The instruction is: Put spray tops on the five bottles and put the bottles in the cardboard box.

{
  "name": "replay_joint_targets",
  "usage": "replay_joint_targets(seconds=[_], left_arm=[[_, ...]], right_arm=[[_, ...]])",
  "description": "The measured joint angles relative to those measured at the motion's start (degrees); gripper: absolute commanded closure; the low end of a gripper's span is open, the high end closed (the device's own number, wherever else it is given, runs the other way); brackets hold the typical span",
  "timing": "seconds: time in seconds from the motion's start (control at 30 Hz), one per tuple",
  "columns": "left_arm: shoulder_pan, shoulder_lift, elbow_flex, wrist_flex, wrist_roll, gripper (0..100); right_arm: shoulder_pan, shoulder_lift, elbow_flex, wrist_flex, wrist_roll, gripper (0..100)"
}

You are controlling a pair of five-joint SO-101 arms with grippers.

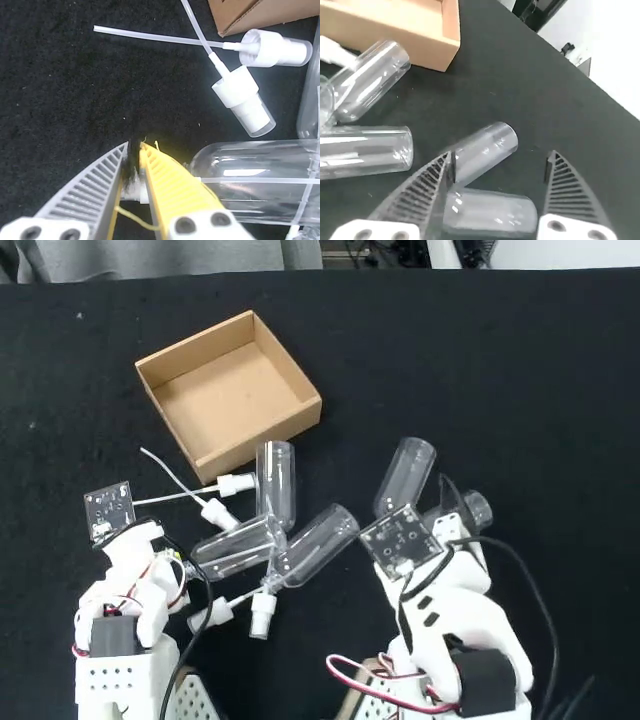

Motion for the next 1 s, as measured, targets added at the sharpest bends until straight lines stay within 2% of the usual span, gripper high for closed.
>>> replay_joint_targets(seconds=[0.1, 0.3, 0.47, 0.7, 1.0], left_arm=[[0.0, 0.0, 0.0, 0.0, 0.0, 97], [0.0, 0.0, 0.0, 0.0, 0.0, 97], [0.0, 0.0, 0.0, 0.0, 0.0, 97], [0.0, 0.0, 0.0, 0.0, 0.0, 97], [0.0, 0.0, 0.0, 0.0, 0.0, 97]], right_arm=[[4.2, 0.4, -2.7, 0.3, 2.9, 73.7], [11.0, 15.7, -11.5, 1.8, 8.9, 73.7], [13.8, 26.6, -18.3, 6.1, 14.5, 73.7], [14.8, 36.1, -22.8, 12.1, 25.8, 73.6], [14.8, 44.7, -22.8, 13.4, 39.6, 73.6]])
